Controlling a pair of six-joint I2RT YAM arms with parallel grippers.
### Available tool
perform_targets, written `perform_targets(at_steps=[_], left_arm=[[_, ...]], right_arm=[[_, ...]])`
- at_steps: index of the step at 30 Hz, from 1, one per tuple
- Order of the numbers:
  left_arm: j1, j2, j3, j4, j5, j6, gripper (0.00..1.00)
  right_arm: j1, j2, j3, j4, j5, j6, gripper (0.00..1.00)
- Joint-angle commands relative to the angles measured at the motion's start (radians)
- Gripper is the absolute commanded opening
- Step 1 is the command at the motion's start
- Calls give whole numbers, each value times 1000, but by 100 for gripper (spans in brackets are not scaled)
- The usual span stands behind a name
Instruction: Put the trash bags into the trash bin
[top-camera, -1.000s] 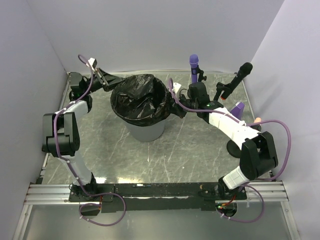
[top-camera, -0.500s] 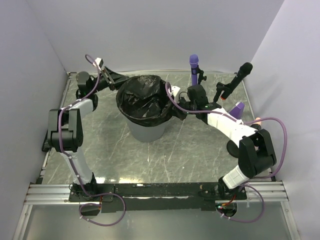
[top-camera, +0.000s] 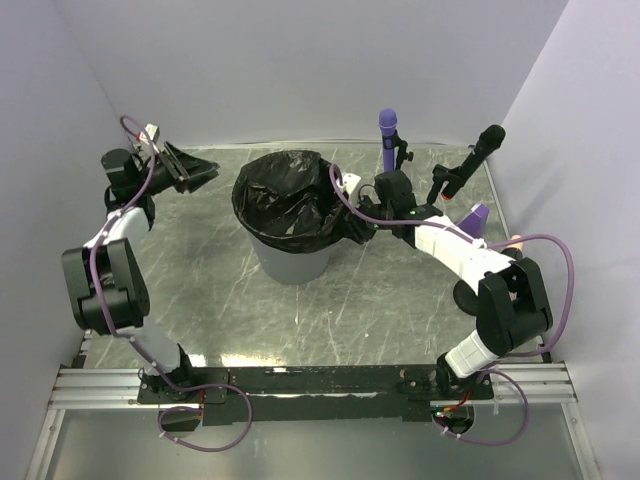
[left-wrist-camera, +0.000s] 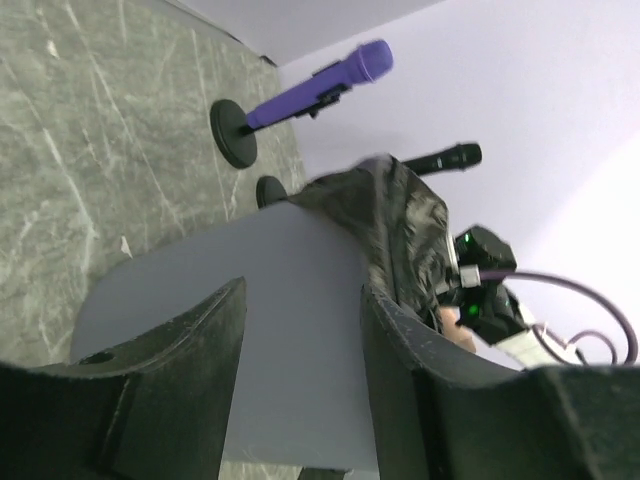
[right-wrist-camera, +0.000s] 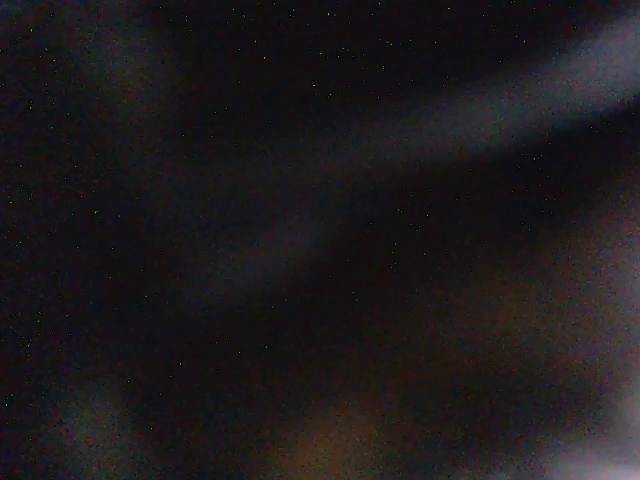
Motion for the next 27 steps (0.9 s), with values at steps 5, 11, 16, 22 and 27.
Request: perform_targets(at_steps=[5,11,16,22,27], left_arm=[[-27,-180,-212,241,61,-25,56],[-30,-93,-277,594,72,-293,53],[-40,11,-289,1035,100,-671,49],[-51,68,-272,1276,83,-869,44],[-71,87,-251,1327,98,-911,40]], right_arm=[[0,-110,94,-157,44,-61,56],[-1,-141,137,-278,99,-63,57],[-1,-114,216,-376,127,-64,58],[0,-81,269,-429,124,-84,58],[0,-67,283,-420,133,-90,57]])
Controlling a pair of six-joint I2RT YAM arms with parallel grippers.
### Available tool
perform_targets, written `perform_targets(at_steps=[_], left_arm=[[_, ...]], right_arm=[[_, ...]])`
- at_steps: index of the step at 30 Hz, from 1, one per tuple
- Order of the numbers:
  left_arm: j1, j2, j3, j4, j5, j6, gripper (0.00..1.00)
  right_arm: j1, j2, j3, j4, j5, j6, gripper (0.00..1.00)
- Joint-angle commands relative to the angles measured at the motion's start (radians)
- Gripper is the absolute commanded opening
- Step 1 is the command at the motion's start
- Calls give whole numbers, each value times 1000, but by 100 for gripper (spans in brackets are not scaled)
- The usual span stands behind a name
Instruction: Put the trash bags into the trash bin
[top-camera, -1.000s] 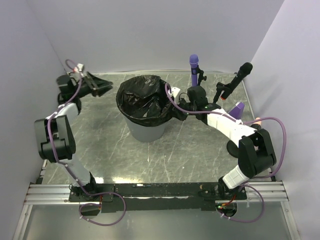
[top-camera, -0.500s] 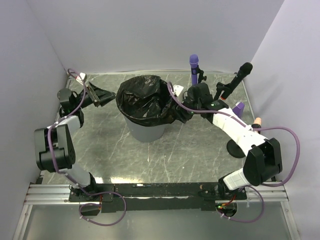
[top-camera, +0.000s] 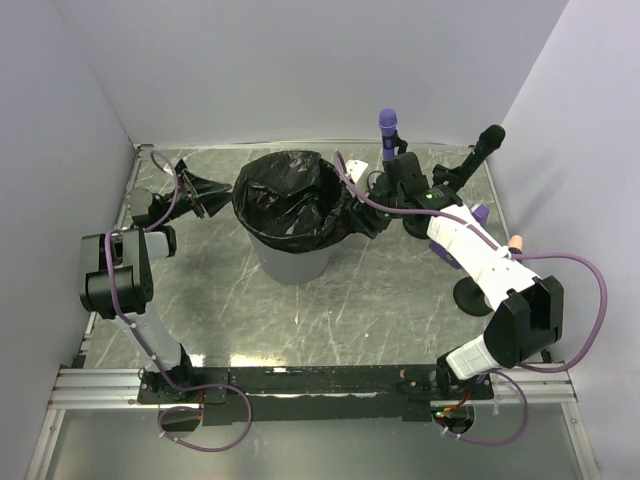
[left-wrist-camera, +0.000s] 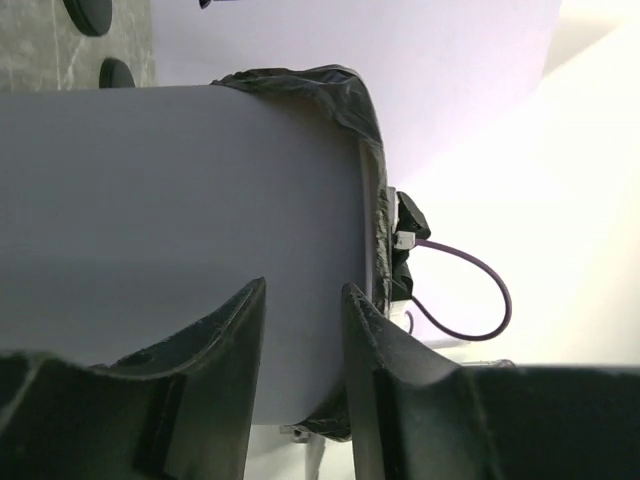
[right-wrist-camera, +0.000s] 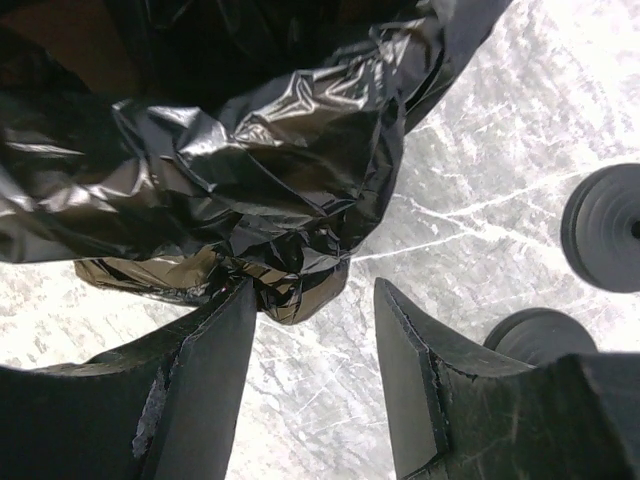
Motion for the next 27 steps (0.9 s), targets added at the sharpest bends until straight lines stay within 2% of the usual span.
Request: perform_targets(at_steps=[1,7,10,13,15,20,24,27], left_arm=[[-25,1,37,586,21,-116,40],[-36,-36,29,586,14,-99,36],[-31,-36,17,581,3,-104,31],[1,-62,-21,499,-35,-74,39],[20,-56,-32,589,-60,-134,45],[-16,-85,-5,586,-22,-150,53],[-37,-93,-5,577,-8,-139,47],[-37,-85,3,586,-6,-150,38]], right_arm=[[0,9,49,-15,14,-14,57],[0,5,35,-3,13,-9,57],[0,2,29,-3,8,-11,57],[0,3,29,-1,5,-13,57],[0,5,29,-1,5,-16,57],[0,8,29,-3,0,-14,58],[0,16,30,-1,-9,-22,57],[0,23,33,2,-12,-26,57]])
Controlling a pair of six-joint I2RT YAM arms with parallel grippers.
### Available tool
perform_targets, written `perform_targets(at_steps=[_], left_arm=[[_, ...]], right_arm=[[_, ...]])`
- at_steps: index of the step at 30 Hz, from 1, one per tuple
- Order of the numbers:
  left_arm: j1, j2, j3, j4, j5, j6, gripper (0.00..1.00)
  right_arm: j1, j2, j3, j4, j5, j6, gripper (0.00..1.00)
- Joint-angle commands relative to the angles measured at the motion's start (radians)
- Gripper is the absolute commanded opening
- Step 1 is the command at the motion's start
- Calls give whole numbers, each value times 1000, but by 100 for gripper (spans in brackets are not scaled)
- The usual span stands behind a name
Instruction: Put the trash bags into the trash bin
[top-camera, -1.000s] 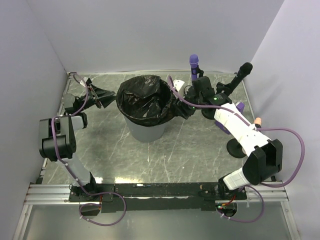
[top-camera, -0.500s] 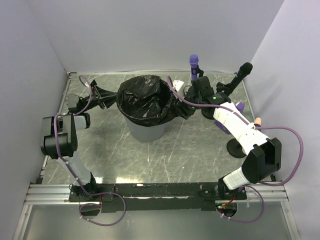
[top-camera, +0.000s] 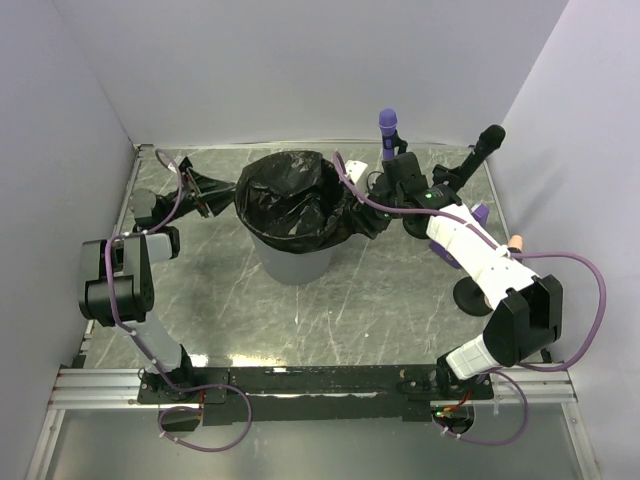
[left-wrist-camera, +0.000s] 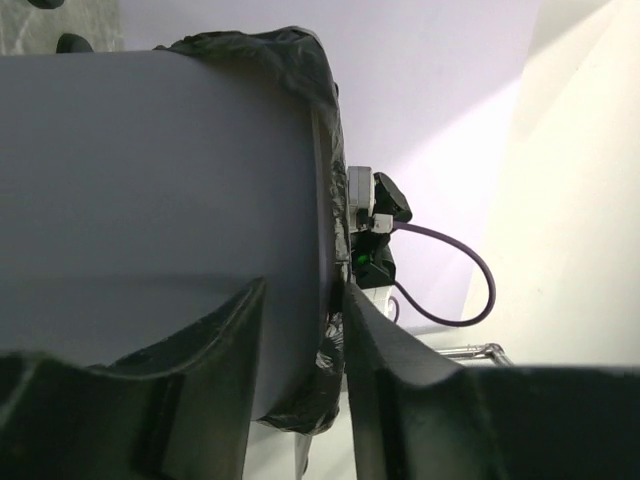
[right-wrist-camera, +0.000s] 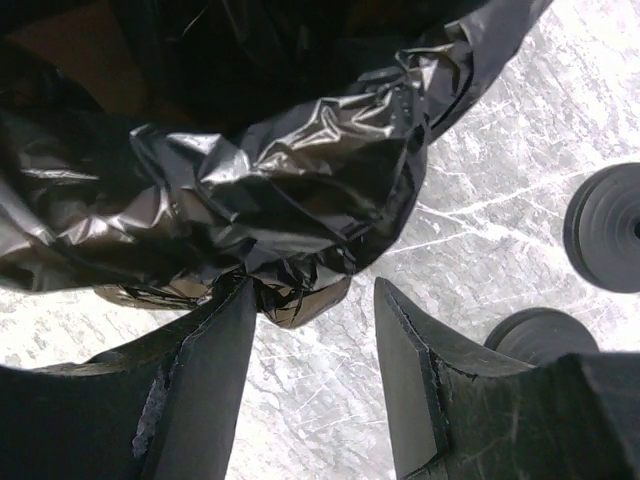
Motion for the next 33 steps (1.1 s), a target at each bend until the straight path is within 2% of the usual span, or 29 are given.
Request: perform_targets(at_steps=[1,4,8,10,16,21,23,25,27,29,33], left_arm=[[-2,-31,24,557,10,-58,35],[-1,-43,18,557,4,-48,15],[4,-48,26,557,3,-46,8],[10,-51,27,557,1,-46,1],[30,-42,-11,527,-10,-16,1],[33,-37,-51,401,23,141,1],[34,-33,-57,481,20,108,1],[37,-33,-48,557,33,90,32],[51,-47,-60,557,32,90,50],[59,-56,-73,559,24,74,55],[53,-82,-79,560,23,77,54]], right_arm=[[-1,18,31,12,-11,-21,57],[0,23,33,14,-16,-26,57],[0,27,27,19,-16,-29,57],[0,27,25,22,-16,-28,57],[0,35,24,28,-8,-21,57],[-1,29,25,17,7,-21,57],[-1,24,28,14,12,-23,57],[-1,24,28,9,15,-27,57],[-3,24,31,5,18,-26,57],[-1,27,36,2,20,-23,57],[-1,33,42,5,14,-20,57]])
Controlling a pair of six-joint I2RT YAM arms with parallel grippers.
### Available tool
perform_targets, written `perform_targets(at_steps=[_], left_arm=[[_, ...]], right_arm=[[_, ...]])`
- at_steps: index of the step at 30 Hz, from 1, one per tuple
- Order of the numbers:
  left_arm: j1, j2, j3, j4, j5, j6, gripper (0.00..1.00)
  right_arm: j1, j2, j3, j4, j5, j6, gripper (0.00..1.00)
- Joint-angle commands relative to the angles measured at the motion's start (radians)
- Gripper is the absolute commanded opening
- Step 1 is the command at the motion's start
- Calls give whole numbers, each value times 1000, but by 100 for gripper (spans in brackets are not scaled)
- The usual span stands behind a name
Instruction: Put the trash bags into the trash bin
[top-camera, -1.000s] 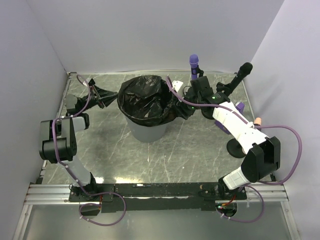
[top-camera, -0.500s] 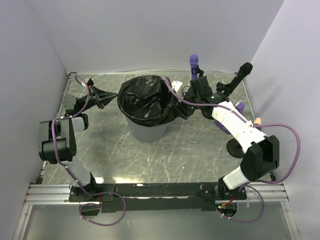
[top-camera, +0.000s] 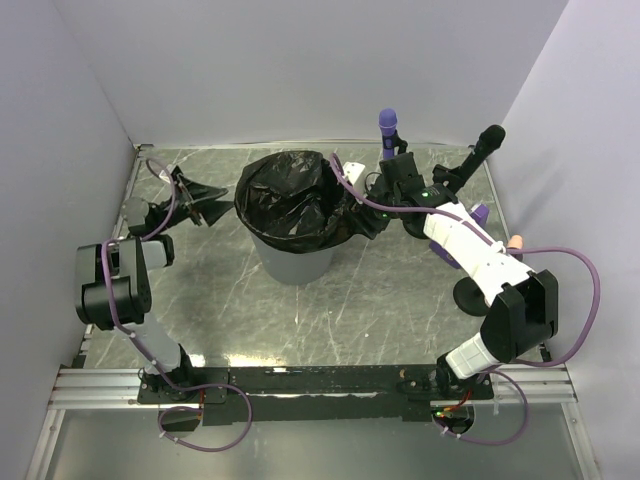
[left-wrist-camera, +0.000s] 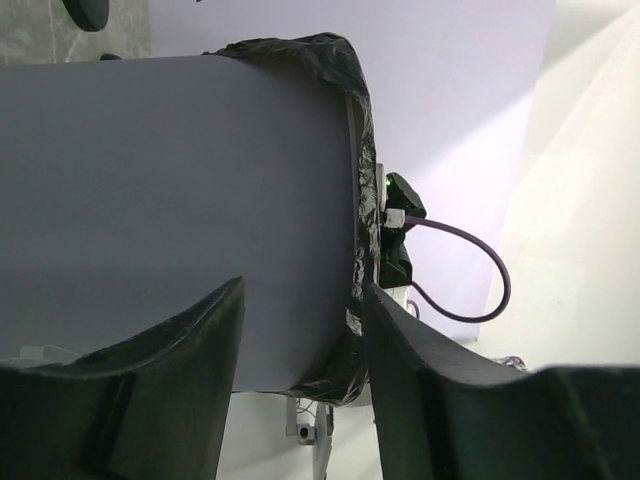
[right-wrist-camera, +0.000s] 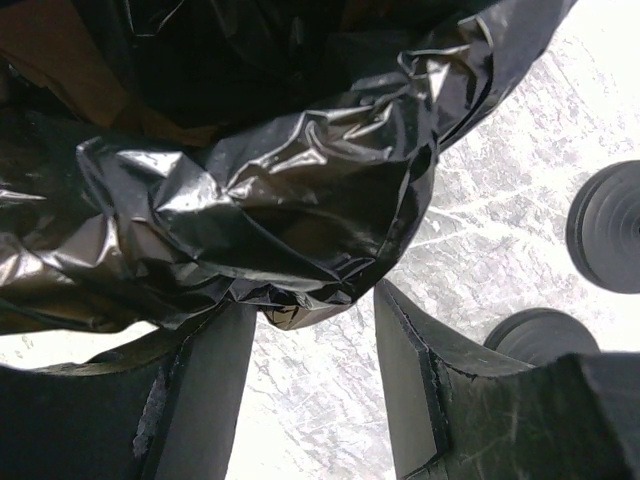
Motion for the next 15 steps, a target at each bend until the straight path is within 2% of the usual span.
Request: perform_targets(at_steps=[1,7,12,15], left_arm=[[-7,-71,-3,553,7,4,52],[-54,-119,6,553,39,12,36],[-57,-131,0,553,46,9,29],[-64,-136,0,553,51,12,20]], right_arm=[[-1,10,45,-1,7,-3,57],[-1,13,51,-5,8,-11,57],[-1,19,54,-13,-3,-21,57],[-1,24,57,-11,-1,-28,57]])
